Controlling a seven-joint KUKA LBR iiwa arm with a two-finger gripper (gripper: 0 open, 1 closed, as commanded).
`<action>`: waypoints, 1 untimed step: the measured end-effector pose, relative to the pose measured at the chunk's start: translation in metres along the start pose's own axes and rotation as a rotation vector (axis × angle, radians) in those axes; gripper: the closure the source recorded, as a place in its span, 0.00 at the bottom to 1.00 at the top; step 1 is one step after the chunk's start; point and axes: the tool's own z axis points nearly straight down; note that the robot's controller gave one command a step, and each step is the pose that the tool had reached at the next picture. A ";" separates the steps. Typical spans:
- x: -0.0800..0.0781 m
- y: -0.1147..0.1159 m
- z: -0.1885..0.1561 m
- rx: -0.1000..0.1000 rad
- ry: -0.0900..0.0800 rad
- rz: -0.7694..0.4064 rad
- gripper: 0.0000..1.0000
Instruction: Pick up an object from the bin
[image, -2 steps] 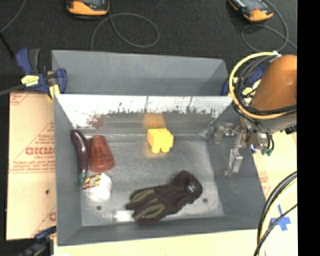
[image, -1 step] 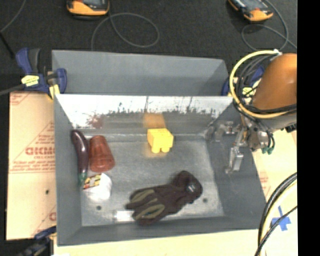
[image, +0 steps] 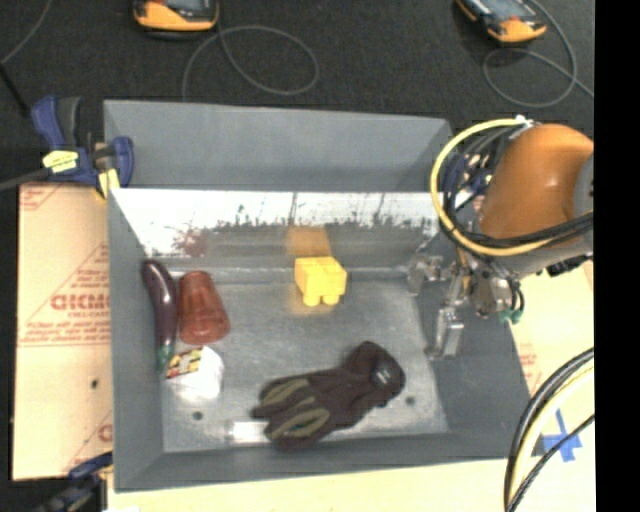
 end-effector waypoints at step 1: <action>0.017 0.030 0.019 -0.006 0.000 0.072 0.00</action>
Offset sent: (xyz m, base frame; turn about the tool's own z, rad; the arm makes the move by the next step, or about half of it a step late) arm -0.0156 0.0422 -0.1177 0.0368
